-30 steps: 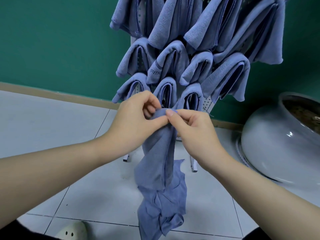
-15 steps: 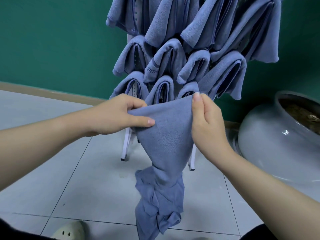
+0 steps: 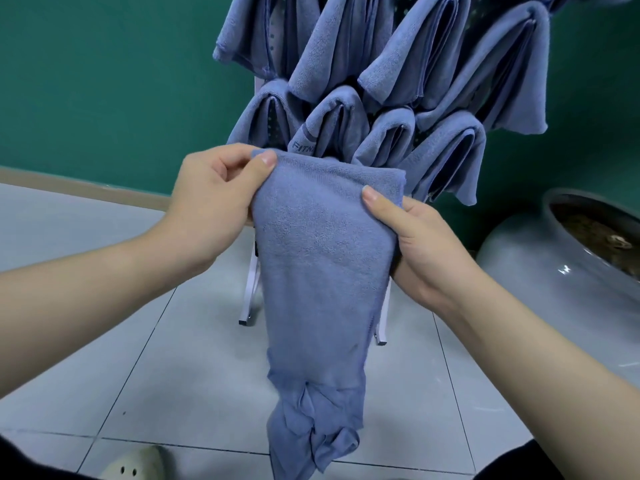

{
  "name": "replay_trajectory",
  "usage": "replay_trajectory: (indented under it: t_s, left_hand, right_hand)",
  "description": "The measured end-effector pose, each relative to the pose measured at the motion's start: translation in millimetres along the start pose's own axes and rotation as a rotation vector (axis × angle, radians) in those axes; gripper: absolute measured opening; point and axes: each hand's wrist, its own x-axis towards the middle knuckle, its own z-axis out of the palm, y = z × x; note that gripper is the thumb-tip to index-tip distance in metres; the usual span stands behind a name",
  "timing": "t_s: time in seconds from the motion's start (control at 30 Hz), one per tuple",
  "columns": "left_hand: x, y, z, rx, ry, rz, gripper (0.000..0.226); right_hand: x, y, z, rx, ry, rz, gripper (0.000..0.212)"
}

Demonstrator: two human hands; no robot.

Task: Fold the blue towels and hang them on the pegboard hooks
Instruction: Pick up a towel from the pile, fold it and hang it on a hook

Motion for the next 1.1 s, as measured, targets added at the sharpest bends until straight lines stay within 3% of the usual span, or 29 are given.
replay_trajectory:
  t_s: [0.1, 0.17, 0.23, 0.3, 0.43, 0.67, 0.73, 0.87, 1.0, 1.1]
  left_hand:
    - [-4.1, 10.8, 2.0, -0.009, 0.017, 0.07, 0.019]
    - [-10.5, 15.9, 6.5, -0.157, -0.115, -0.04, 0.015]
    - [-17.7, 10.8, 11.5, -0.216, -0.249, -0.196, 0.033]
    - [-21.3, -1.1, 13.6, -0.186, -0.27, -0.283, 0.042]
    - [-16.4, -13.0, 14.6, -0.153, -0.132, -0.299, 0.027]
    - [-14.4, -16.9, 21.9, 0.088, 0.05, -0.131, 0.014]
    - [-15.3, -18.3, 24.1, 0.19, 0.097, -0.092, 0.014]
    - [-16.9, -24.9, 30.8, 0.25, 0.125, -0.059, 0.019]
    - [-19.6, -31.5, 37.9, 0.236, 0.13, -0.061, 0.015]
    - [-22.7, -32.3, 42.0, 0.248, 0.138, -0.052, 0.022]
  right_hand:
    - [-0.2, 1.0, 1.4, -0.005, -0.006, -0.071, 0.031]
    - [-2.1, 0.2, 2.7, 0.011, -0.027, -0.107, 0.032]
    - [-4.9, -2.1, 5.0, -0.015, -0.04, -0.133, 0.033]
    - [-5.8, -2.8, 5.8, -0.067, -0.019, -0.154, 0.031]
    - [0.7, 2.6, 0.7, -0.137, 0.118, -0.141, 0.027]
    - [-1.2, 17.1, 9.4, -0.17, 0.208, -0.115, 0.019]
    - [-2.2, 24.8, 15.0, -0.137, 0.224, -0.116, 0.026]
    - [-2.7, 35.6, 28.8, -0.11, 0.213, -0.115, 0.062]
    - [-2.3, 40.3, 35.2, -0.094, 0.237, -0.111, 0.057]
    - [-2.6, 41.6, 36.3, -0.115, 0.255, -0.107, 0.067]
